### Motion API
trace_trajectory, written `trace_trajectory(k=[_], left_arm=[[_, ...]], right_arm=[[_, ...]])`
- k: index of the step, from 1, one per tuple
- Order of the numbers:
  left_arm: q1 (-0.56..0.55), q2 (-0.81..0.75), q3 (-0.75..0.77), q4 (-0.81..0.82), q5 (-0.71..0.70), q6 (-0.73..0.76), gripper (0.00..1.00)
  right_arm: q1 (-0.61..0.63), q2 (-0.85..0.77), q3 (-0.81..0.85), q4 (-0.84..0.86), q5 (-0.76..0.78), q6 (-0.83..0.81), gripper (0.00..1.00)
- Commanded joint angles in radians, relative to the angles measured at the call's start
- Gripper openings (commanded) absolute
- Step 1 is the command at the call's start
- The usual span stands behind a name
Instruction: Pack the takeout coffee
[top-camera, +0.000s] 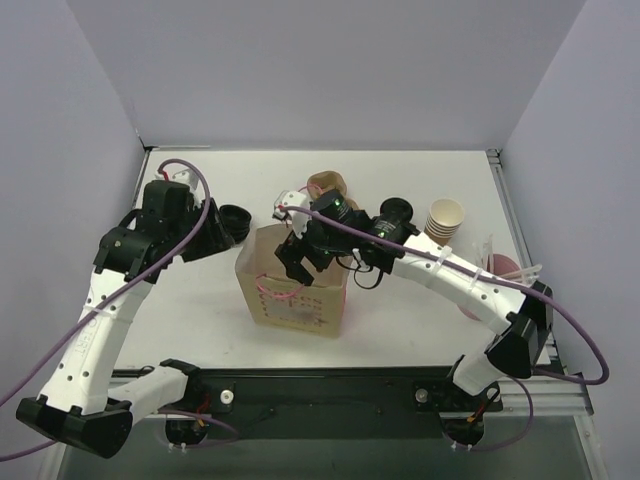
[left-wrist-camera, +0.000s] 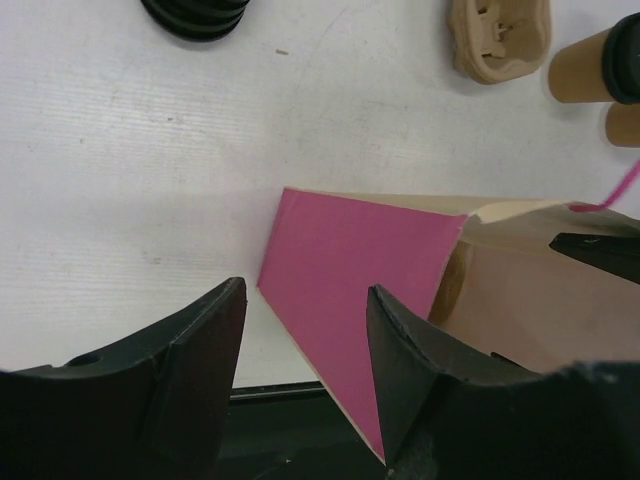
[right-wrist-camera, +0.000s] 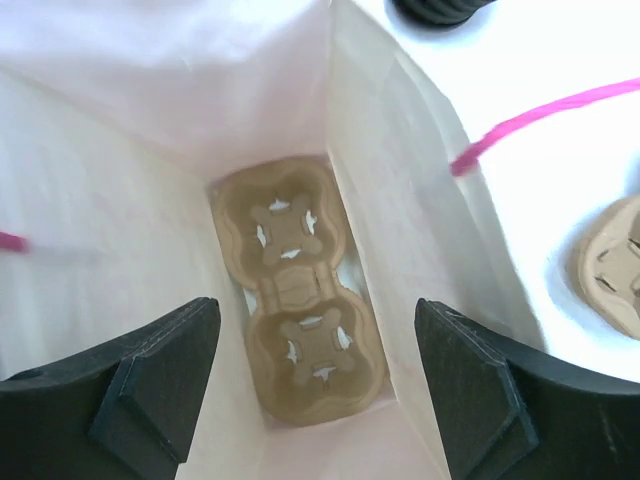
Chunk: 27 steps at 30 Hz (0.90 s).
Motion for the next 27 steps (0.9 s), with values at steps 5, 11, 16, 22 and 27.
trace_trajectory(k=[5,11,16,22,27], left_arm=[[-0.040,0.033,0.110,0.145,0.077,0.090,0.61],[-0.071,0.066,0.093,0.151,0.116,0.110,0.60],[-0.097,0.084,0.087,0.122,0.102,0.126,0.60],[-0.141,0.070,0.053,0.102,0.057,0.123,0.58],[-0.151,0.067,0.036,0.091,0.033,0.122,0.48]], right_arm=[[-0.040,-0.079,0.181,-0.072,0.047,0.238,0.78],[-0.056,-0.097,0.243,-0.159,0.299,0.424,0.71],[-0.074,-0.102,0.226,-0.299,0.501,0.537,0.69],[-0.077,-0.098,0.209,-0.405,0.477,0.621,0.64],[-0.077,-0.087,0.153,-0.433,0.460,0.647,0.48]])
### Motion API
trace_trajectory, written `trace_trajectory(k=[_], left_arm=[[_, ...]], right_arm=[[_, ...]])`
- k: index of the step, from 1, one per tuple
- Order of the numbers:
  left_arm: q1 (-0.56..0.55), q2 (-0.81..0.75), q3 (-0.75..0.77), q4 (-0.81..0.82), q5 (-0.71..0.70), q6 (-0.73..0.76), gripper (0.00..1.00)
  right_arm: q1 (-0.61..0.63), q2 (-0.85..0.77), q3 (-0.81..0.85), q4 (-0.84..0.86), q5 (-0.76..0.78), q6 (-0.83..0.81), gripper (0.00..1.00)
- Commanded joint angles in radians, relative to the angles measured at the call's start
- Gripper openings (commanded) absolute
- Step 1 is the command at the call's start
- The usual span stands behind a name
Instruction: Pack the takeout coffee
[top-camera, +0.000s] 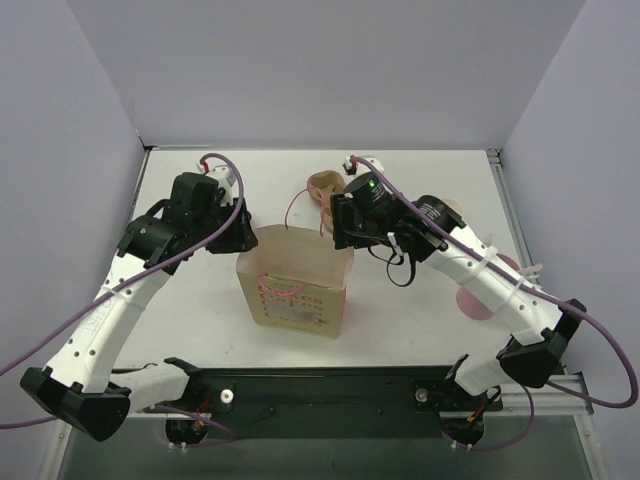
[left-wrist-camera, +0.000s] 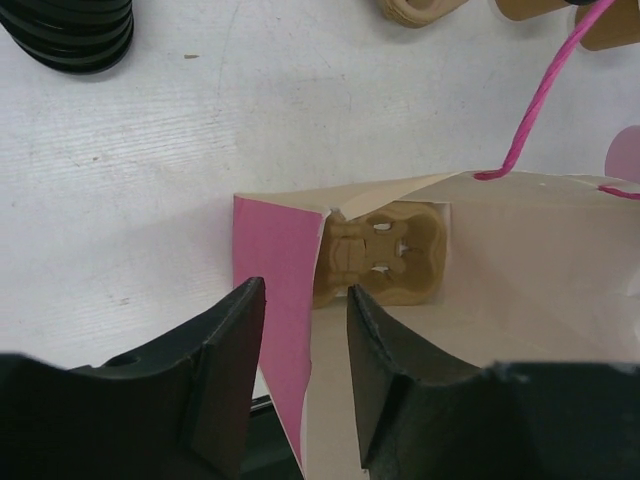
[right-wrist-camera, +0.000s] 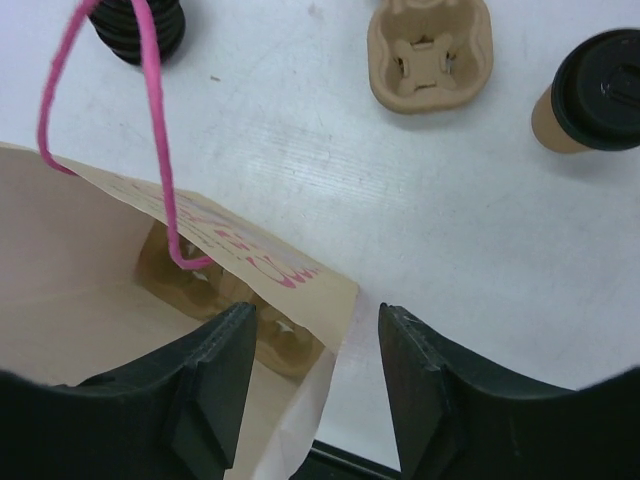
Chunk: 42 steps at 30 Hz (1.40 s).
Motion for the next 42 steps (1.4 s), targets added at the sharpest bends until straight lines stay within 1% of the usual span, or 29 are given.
trace_trajectory(k=[1,2,3,4,5,6,7,8,10,11,14,15,16,17,18,19,20,21,24,27,29,32,35,37,42], left_arm=[[-0.008,-0.019,-0.005,0.006,-0.035,0.014,0.44],[-0.008,-0.019,-0.009,0.007,-0.033,0.014,0.38],[-0.008,-0.019,-0.009,0.008,-0.032,0.016,0.24],[-0.008,-0.016,-0.002,0.008,-0.032,0.014,0.18],[-0.008,-0.012,0.007,0.013,-0.030,0.014,0.12],[-0.009,-0.009,0.028,0.023,-0.032,0.014,0.02],[-0.011,-0.007,0.045,0.029,-0.033,0.014,0.00],[-0.011,-0.001,0.060,0.037,-0.033,0.014,0.00],[-0.012,0.005,0.112,0.059,-0.038,0.017,0.00],[-0.014,0.005,0.126,0.062,-0.067,0.019,0.00],[-0.015,-0.025,0.128,0.072,-0.110,0.024,0.00],[-0.014,-0.041,0.108,0.080,-0.122,0.022,0.04],[-0.014,-0.061,0.049,0.077,-0.128,0.020,0.23],[-0.014,-0.097,0.024,0.060,-0.141,0.014,0.34],[-0.014,-0.116,0.002,0.047,-0.147,0.007,0.42],[-0.014,-0.133,-0.019,0.031,-0.151,-0.001,0.48],[-0.014,-0.166,-0.044,-0.002,-0.161,-0.009,0.52],[-0.014,-0.180,-0.051,-0.019,-0.165,-0.016,0.54],[-0.014,-0.222,-0.050,-0.087,-0.176,-0.045,0.55],[-0.014,-0.252,-0.059,-0.110,-0.139,-0.079,0.55],[-0.014,-0.266,-0.070,-0.095,-0.103,-0.093,0.55],[-0.012,-0.262,-0.072,-0.047,-0.092,-0.098,0.57],[-0.011,-0.199,0.000,-0.055,-0.131,-0.096,0.58],[-0.006,-0.155,0.046,-0.055,-0.133,-0.105,0.58],[-0.004,-0.114,0.059,-0.044,-0.124,-0.116,0.58]], right_arm=[[0.003,0.014,-0.039,-0.074,0.019,0.047,0.45],[0.004,0.018,-0.038,-0.075,0.018,0.041,0.35],[0.003,0.024,-0.024,-0.075,0.022,0.035,0.28],[0.003,0.035,-0.012,-0.074,0.033,0.029,0.21],[0.003,0.043,0.004,-0.074,0.039,0.009,0.09],[0.001,0.050,0.027,-0.075,0.047,-0.003,0.06],[0.000,0.072,0.075,-0.075,0.054,-0.020,0.03],[-0.002,0.080,0.106,-0.074,0.064,-0.045,0.00],[-0.008,0.107,0.190,-0.074,0.070,-0.060,0.00],[-0.009,0.116,0.215,-0.072,0.070,-0.075,0.00],[-0.008,0.138,0.269,-0.052,0.049,-0.086,0.00],[-0.006,0.130,0.256,-0.025,0.044,-0.086,0.00],[-0.008,0.120,0.234,-0.005,0.042,-0.086,0.00],[-0.009,0.109,0.167,0.017,0.038,-0.083,0.00],[-0.008,0.080,0.129,0.067,0.018,-0.082,0.00],[-0.006,0.061,0.087,0.098,0.007,-0.085,0.00],[0.000,0.041,-0.018,0.135,-0.007,-0.091,0.00],[0.003,0.000,-0.063,0.219,-0.037,-0.097,0.00],[0.021,-0.057,-0.184,0.328,-0.050,-0.111,0.00],[0.035,-0.087,-0.240,0.399,-0.050,-0.135,0.00],[0.038,-0.097,-0.252,0.420,-0.056,-0.148,0.00],[0.043,-0.100,-0.252,0.440,-0.054,-0.163,0.01],[0.047,-0.101,-0.248,0.436,-0.038,-0.175,0.01],[0.049,-0.104,-0.243,0.434,-0.028,-0.178,0.01],[0.052,-0.103,-0.232,0.433,-0.025,-0.184,0.01]])
